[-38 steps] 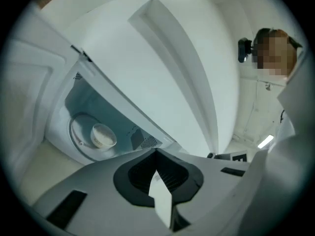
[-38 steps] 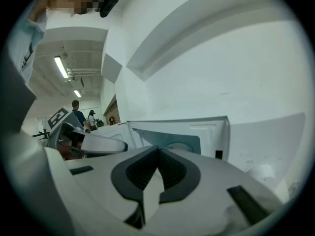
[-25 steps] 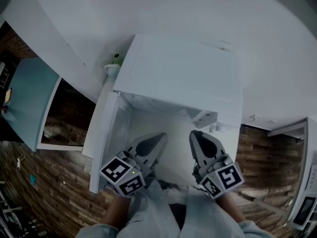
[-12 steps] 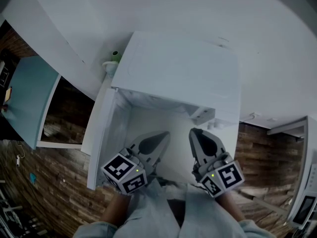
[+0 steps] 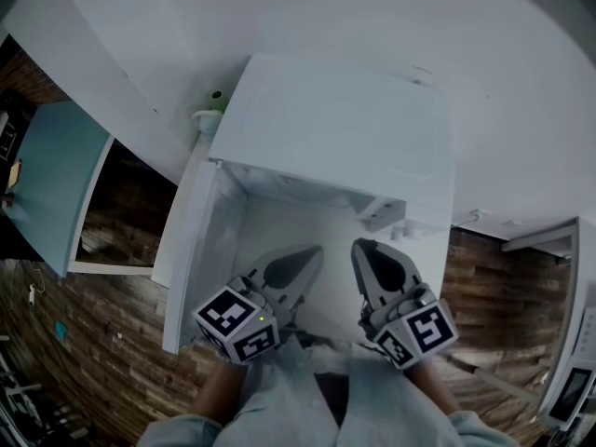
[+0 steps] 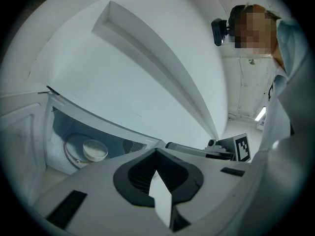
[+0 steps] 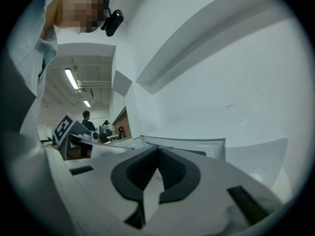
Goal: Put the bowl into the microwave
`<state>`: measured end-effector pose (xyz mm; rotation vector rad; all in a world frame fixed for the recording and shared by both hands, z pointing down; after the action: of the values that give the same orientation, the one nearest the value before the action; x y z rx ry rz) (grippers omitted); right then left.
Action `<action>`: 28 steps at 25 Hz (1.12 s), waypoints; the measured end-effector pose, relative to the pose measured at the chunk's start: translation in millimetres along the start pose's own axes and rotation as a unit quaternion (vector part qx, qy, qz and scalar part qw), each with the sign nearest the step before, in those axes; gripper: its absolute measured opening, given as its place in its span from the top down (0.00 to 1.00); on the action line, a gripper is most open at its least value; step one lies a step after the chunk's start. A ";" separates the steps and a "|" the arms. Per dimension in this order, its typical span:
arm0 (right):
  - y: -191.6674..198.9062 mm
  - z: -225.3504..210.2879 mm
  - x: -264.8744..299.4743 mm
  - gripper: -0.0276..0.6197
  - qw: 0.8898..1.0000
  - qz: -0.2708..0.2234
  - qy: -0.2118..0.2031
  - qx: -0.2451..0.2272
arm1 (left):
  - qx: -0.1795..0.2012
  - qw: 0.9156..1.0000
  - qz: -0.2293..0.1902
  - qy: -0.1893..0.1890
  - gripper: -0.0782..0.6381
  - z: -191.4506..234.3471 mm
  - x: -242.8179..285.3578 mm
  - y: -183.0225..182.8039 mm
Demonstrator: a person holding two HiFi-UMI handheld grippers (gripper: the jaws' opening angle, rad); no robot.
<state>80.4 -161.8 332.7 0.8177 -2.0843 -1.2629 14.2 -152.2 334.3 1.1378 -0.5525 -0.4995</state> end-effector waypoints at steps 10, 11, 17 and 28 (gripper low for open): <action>4.3 3.4 1.1 0.95 1.000 0.011 -0.008 0.002 | -0.004 1.000 -0.003 -0.005 0.89 3.3 -3.2 0.4; 5.1 3.2 0.8 0.95 1.000 0.013 -0.008 0.002 | -0.002 1.000 -0.004 -0.004 0.89 3.4 -3.3 0.6; 9.0 2.2 1.4 0.95 1.000 0.021 -0.005 0.002 | -0.006 1.000 -0.003 -0.006 0.89 3.4 -3.9 1.6; 10.8 0.6 2.9 0.95 1.000 0.028 -0.004 0.000 | -0.008 1.000 -0.002 -0.005 0.89 3.9 -1.7 3.2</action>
<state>75.7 -159.6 342.7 0.7509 -2.0981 -1.2378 10.7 -152.8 338.3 1.1226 -0.5544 -0.5133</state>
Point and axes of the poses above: the fingertips, and each gripper's own axes: x forward along the fingers, z to its left, y out of its underside, the point moved 1 cm from there along -x, backward along the fingers, and after that the axes turned 9 degrees about x, right-handed, at the moved point
